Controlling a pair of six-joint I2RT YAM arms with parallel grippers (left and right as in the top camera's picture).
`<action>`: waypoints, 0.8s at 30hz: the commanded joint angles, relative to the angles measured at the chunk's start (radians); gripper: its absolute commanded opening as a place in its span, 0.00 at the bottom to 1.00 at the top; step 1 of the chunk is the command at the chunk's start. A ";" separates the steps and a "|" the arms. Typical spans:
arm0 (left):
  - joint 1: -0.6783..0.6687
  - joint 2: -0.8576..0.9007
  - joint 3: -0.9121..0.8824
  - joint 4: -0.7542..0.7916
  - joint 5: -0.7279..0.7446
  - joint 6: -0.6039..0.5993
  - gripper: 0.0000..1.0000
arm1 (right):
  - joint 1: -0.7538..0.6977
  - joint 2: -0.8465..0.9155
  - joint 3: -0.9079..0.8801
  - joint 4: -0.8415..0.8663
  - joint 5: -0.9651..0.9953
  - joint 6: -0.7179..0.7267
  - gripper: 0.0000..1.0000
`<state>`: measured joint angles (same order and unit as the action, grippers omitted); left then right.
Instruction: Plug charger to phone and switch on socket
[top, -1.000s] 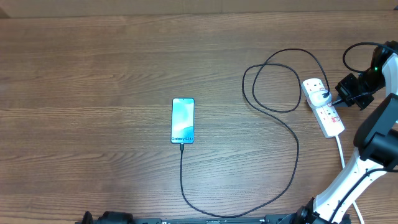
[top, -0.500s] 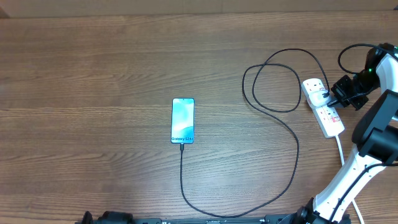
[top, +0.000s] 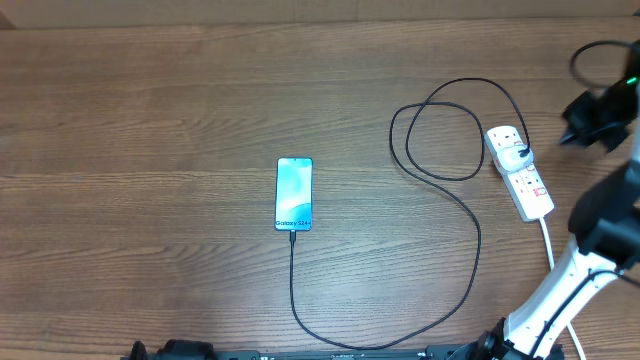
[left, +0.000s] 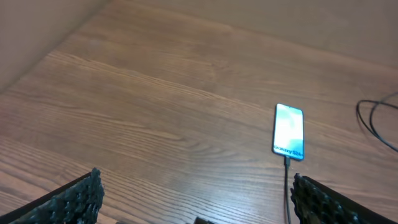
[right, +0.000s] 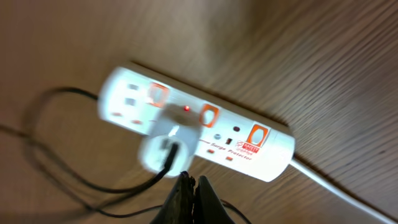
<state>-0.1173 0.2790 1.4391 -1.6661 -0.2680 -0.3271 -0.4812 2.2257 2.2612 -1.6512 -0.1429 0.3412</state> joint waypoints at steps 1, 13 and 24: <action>0.041 -0.079 -0.026 0.008 -0.024 -0.002 1.00 | 0.010 -0.214 0.104 0.019 -0.048 0.014 0.04; 0.166 -0.274 -0.028 0.017 -0.020 -0.005 1.00 | 0.175 -0.761 0.122 0.665 -0.367 0.209 0.04; 0.287 -0.275 -0.035 0.008 -0.002 -0.002 1.00 | 0.298 -0.920 0.122 0.770 -0.329 0.068 0.09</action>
<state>0.1585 0.0151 1.4067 -1.6573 -0.2737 -0.3271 -0.1883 1.2720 2.3993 -0.8562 -0.4747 0.4885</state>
